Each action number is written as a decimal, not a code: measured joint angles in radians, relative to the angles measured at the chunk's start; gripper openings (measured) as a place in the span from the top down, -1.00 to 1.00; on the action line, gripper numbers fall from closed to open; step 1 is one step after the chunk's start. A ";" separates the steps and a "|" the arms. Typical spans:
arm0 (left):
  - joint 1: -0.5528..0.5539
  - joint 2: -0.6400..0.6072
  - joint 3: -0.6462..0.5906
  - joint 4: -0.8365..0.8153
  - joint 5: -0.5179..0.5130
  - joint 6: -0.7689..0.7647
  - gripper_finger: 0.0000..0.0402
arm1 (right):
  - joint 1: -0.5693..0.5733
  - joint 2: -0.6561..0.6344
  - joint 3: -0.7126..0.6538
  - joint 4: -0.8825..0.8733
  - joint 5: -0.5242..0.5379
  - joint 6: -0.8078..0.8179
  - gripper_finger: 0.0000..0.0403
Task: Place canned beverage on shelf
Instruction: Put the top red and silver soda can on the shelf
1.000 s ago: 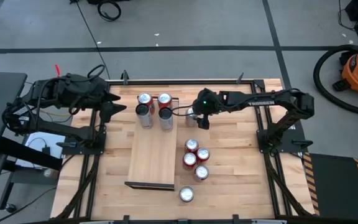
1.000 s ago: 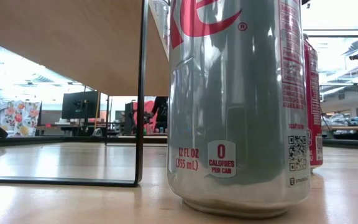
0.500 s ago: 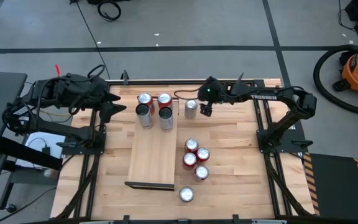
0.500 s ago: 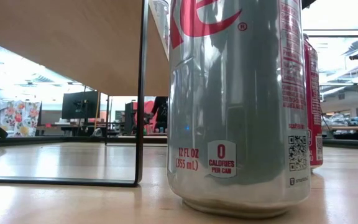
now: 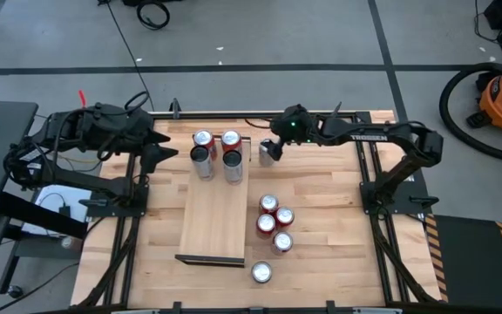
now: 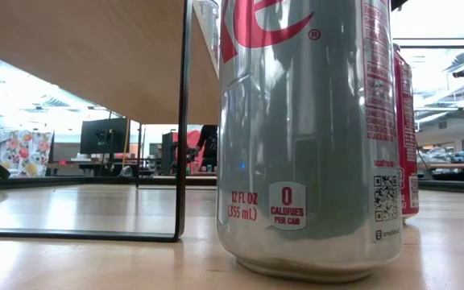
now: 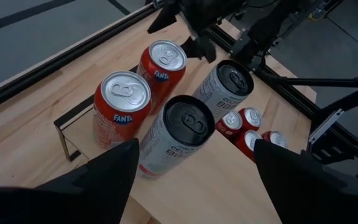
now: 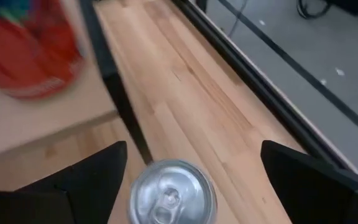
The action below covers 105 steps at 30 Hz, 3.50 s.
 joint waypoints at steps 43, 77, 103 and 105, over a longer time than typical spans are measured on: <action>0.000 0.033 -0.001 0.054 -0.001 0.032 -0.64 | -0.043 0.086 0.067 -0.279 -0.262 -0.364 -0.89; 0.000 0.039 -0.001 0.061 -0.073 0.272 -0.64 | 0.011 0.083 0.160 -0.458 0.238 0.379 -0.89; 0.000 0.039 0.000 0.098 -0.079 0.272 -0.64 | -0.238 0.007 0.159 -0.718 0.151 0.126 -0.88; 0.000 0.039 0.000 0.098 -0.079 0.272 -0.64 | -0.238 -0.038 0.159 -0.683 0.089 0.091 -0.88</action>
